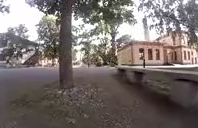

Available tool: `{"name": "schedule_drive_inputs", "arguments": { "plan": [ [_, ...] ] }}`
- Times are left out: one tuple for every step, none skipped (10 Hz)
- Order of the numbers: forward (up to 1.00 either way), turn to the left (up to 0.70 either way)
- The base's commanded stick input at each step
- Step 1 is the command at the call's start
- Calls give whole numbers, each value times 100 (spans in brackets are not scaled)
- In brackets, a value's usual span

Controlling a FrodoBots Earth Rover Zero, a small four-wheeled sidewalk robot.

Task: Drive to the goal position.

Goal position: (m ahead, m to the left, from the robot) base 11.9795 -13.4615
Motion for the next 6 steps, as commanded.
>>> {"name": "schedule_drive_inputs", "arguments": {
  "plan": [
    [44,2],
    [44,-7],
    [44,-20],
    [44,-27],
    [44,-27],
    [44,-20]
  ]
}}
